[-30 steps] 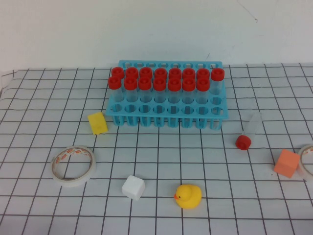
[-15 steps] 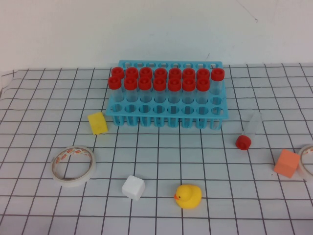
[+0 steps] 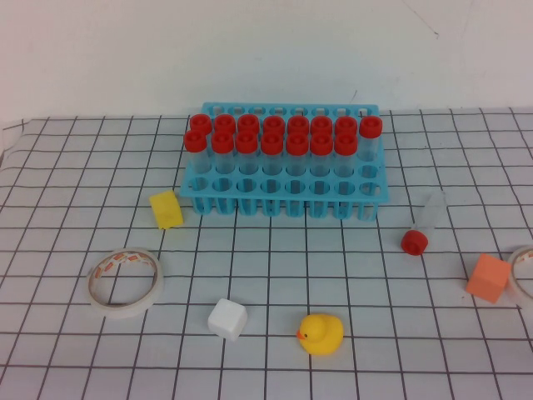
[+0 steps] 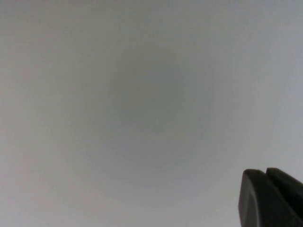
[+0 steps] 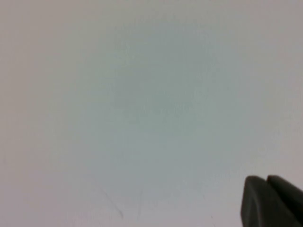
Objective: Place the test tubes
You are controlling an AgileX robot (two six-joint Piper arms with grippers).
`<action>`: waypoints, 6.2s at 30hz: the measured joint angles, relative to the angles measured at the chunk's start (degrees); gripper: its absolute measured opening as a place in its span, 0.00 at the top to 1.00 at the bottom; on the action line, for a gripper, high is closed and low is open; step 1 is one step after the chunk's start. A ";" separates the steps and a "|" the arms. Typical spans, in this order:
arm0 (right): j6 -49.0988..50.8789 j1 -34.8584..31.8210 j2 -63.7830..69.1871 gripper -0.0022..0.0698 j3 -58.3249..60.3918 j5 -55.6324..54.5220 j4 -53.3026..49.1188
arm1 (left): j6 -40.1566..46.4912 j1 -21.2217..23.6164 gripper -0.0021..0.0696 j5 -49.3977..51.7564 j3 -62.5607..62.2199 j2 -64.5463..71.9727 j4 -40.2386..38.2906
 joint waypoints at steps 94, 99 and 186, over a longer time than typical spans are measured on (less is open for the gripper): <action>-85.94 15.93 118.79 0.36 -95.10 73.51 4.58 | -26.97 0.00 0.97 65.70 -13.83 15.12 18.66; -86.46 15.93 119.21 0.37 -95.10 74.18 4.58 | -26.60 0.00 0.97 65.61 -13.83 15.12 18.66; -111.18 47.87 117.12 0.65 -94.91 75.82 100.50 | -18.71 -22.18 0.32 59.02 -29.83 20.20 17.74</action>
